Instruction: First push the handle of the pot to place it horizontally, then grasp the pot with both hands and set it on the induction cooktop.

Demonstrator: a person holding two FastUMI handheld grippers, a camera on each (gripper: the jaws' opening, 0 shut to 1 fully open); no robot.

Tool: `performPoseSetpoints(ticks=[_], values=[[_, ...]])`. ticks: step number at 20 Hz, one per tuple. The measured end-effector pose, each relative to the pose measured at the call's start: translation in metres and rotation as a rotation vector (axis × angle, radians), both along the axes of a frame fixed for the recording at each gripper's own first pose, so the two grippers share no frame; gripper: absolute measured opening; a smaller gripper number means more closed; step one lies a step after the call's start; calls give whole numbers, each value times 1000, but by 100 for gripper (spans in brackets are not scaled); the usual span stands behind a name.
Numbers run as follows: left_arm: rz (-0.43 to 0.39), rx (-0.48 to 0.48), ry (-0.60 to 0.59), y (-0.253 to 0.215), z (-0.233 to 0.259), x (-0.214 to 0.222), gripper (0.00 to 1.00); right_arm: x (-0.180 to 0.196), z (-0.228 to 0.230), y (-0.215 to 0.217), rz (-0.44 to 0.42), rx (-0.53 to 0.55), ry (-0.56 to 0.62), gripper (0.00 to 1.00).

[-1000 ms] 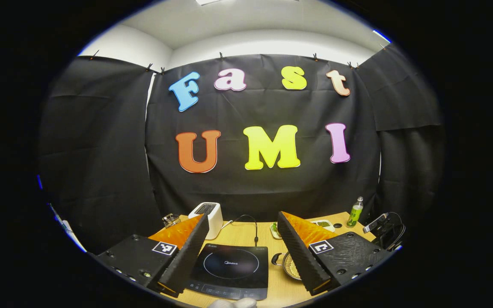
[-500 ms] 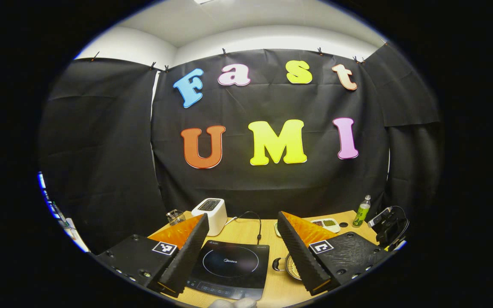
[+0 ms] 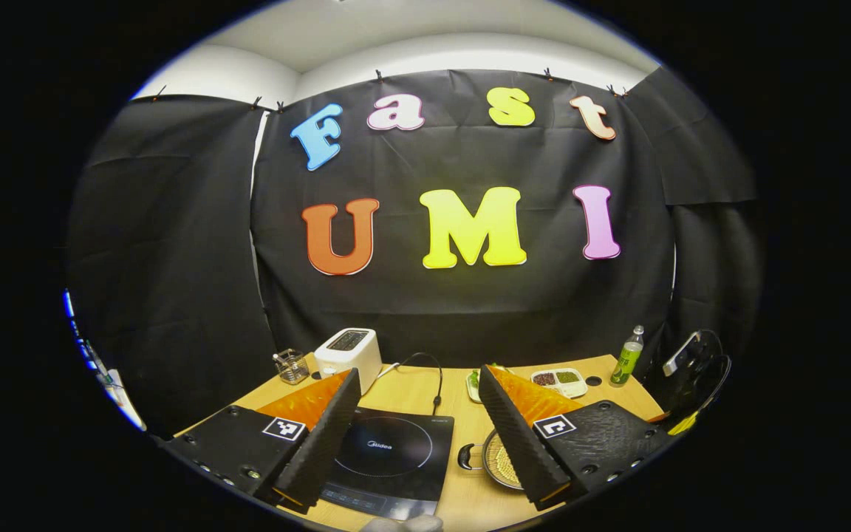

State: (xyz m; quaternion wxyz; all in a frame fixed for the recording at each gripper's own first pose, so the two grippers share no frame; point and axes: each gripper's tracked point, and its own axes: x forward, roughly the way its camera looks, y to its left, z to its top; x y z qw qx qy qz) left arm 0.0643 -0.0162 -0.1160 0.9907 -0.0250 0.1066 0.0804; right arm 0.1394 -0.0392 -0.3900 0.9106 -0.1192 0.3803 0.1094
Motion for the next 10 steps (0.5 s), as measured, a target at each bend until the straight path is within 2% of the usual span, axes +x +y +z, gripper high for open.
performPoseSetpoints(ticks=[3, 4, 5, 7, 10], values=[[-29, -23, 33, -10, -24, 13, 96, 5, 17, -8, -29, 35, -32, 77], [-39, -21, 40, -12, -31, 18, 96, 7, 21, -11, -48, 50, -41, 72], [-47, -16, 45, -14, -40, 22, 96, 10, 26, -10, -55, 73, -49, 80], [-66, -21, 70, -18, -60, 31, 96, 13, 29, -3, -56, 124, -49, 87], [-98, -49, 115, -31, -95, 41, 97, 21, 27, 1, -68, 151, -43, 84]])
